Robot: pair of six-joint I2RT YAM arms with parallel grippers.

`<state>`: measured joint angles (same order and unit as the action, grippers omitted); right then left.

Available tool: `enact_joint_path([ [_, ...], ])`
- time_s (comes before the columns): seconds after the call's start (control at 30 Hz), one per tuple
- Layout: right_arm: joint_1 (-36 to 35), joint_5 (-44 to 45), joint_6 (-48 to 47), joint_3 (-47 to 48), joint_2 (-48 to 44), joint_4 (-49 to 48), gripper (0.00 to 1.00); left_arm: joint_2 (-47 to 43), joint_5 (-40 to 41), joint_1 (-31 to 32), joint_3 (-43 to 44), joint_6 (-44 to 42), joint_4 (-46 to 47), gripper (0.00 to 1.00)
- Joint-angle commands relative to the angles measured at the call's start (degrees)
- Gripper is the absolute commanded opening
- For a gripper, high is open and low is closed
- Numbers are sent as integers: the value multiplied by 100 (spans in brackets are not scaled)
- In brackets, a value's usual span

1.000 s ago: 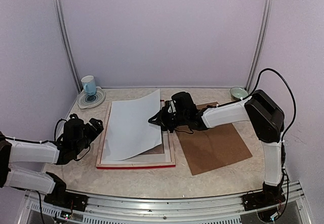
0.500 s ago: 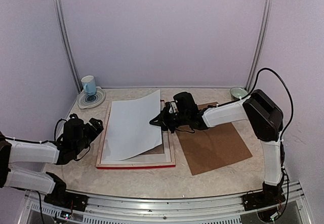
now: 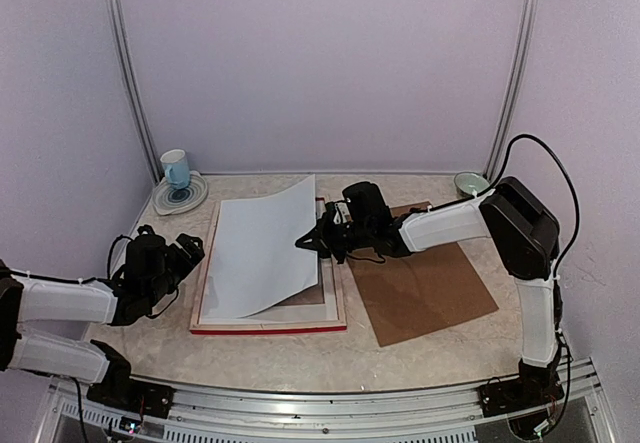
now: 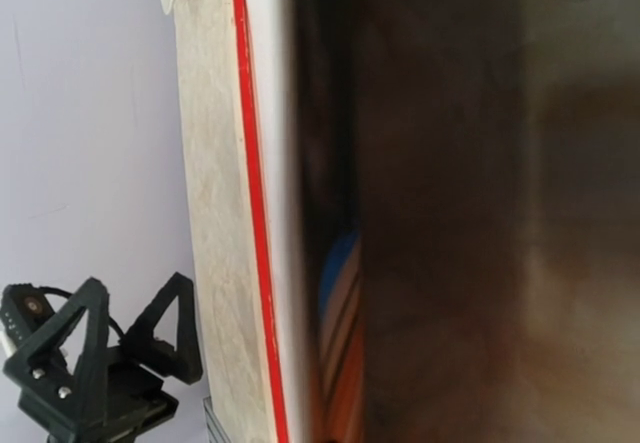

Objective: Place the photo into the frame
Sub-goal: Place the photo on the mat board.

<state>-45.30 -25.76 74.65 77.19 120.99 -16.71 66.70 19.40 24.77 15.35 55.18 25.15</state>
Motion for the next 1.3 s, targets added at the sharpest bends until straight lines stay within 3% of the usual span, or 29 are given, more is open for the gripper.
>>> enact_joint_path([
  [0.0,12,-139,49,-73,8,-122,2,2,29,-17,-6,8,-18,99],
  [0.67,21,-370,124,-98,-38,-226,2,-3,38,-17,81,-21,-58,99],
  [0.87,21,-404,15,37,42,-54,28,45,18,-14,108,-24,-54,99],
  [1.1,17,-370,-202,232,35,252,32,45,29,-9,109,-22,-62,99],
  [1.27,21,-328,-656,628,86,932,50,33,42,-8,98,-24,-71,99],
])
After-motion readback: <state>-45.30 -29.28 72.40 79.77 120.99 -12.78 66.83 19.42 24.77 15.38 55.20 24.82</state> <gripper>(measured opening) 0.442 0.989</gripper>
